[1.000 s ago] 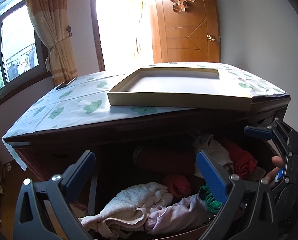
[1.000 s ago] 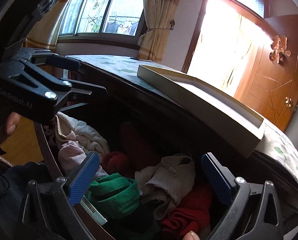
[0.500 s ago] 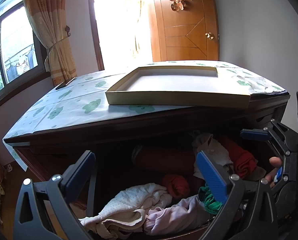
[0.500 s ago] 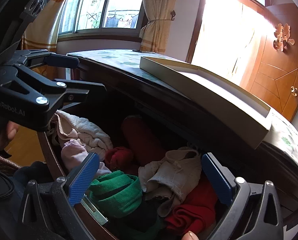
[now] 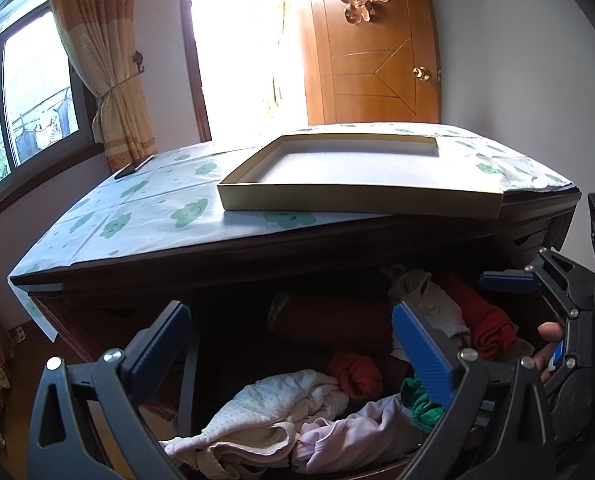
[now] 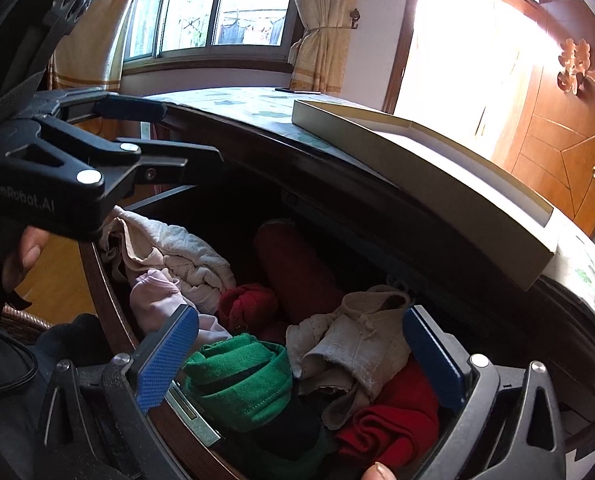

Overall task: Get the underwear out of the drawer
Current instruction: 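Pull the drawer further open with the right tool, exposing the clothes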

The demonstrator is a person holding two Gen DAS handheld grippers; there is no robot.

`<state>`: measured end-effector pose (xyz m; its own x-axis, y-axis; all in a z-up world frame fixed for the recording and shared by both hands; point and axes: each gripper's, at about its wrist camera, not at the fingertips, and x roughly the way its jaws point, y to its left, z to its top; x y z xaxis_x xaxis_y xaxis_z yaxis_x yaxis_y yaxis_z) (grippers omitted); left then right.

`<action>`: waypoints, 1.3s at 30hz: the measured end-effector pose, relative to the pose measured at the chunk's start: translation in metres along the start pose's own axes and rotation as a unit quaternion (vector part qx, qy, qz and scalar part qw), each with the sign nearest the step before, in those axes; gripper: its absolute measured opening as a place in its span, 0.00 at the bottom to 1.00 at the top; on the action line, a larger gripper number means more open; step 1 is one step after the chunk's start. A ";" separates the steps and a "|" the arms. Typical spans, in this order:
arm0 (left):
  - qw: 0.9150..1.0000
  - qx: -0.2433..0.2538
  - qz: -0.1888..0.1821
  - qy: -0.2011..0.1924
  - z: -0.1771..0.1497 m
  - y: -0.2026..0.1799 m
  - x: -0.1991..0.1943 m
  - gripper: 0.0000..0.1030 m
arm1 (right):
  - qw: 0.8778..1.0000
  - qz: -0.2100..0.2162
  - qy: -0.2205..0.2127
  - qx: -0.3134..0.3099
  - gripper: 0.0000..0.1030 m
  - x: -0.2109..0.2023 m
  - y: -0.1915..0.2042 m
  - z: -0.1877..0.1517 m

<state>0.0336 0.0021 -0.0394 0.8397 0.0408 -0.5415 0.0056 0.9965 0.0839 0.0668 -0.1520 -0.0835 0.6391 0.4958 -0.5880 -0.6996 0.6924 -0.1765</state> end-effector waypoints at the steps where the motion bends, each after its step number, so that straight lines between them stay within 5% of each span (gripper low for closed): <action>1: 1.000 -0.002 0.004 0.000 0.000 0.004 0.001 1.00 | 1.000 0.005 -0.001 0.005 0.99 0.000 -0.002 0.000; 12: 0.998 -0.056 0.024 0.028 -0.005 0.038 0.022 1.00 | 0.997 0.032 0.018 0.070 0.99 0.010 -0.019 -0.008; 39: 0.997 -0.051 -0.015 0.050 -0.005 0.034 0.040 1.00 | 0.989 0.086 0.093 0.069 1.00 0.033 -0.021 -0.002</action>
<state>0.0649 0.0377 -0.0626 0.7821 0.0136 -0.6230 -0.0301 0.9994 -0.0160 0.1022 -0.1517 -0.1011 0.4354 0.5159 -0.7378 -0.7339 0.6781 0.0410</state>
